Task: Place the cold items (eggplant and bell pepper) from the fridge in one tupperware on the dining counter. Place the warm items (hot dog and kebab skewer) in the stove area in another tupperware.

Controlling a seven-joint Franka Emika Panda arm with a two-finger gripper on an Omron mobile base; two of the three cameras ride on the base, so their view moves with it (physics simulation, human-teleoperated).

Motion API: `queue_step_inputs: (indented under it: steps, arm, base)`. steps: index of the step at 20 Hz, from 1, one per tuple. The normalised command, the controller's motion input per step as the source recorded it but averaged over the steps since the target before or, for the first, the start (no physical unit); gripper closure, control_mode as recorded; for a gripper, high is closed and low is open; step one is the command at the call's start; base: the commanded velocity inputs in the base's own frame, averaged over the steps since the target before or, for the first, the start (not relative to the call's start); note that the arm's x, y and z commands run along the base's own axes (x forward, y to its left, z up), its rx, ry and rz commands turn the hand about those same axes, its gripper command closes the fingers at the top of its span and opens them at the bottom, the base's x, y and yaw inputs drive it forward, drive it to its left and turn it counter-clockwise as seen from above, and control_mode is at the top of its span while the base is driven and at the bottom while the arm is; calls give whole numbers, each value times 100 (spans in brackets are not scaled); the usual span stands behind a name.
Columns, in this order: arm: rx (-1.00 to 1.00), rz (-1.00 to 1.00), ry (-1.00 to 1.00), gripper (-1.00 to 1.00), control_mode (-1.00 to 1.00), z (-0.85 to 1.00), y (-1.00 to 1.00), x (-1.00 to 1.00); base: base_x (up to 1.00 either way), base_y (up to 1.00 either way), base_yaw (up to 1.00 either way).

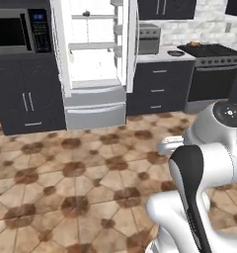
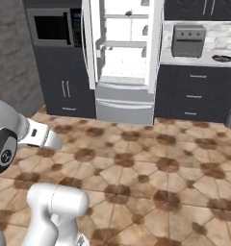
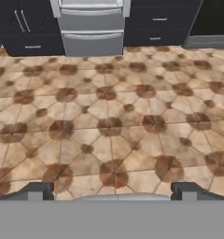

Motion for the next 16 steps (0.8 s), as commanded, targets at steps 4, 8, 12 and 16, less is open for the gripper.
queue_step_inputs:
  steps: [4, 8, 12, 16]
  arm:
    - [0, 0, 0, -100, 100, 0, 0, 0]
    - [0, 0, 0, -100, 100, 0, 0, 0]
    - [0, 0, 0, -100, 100, 0, 0, 0]
    - [0, 0, 0, -100, 100, 0, 0, 0]
  base:
    - [100, -23, 16]
    - [100, -22, 9]
    - [100, -30, 4]
    - [100, -41, 1]
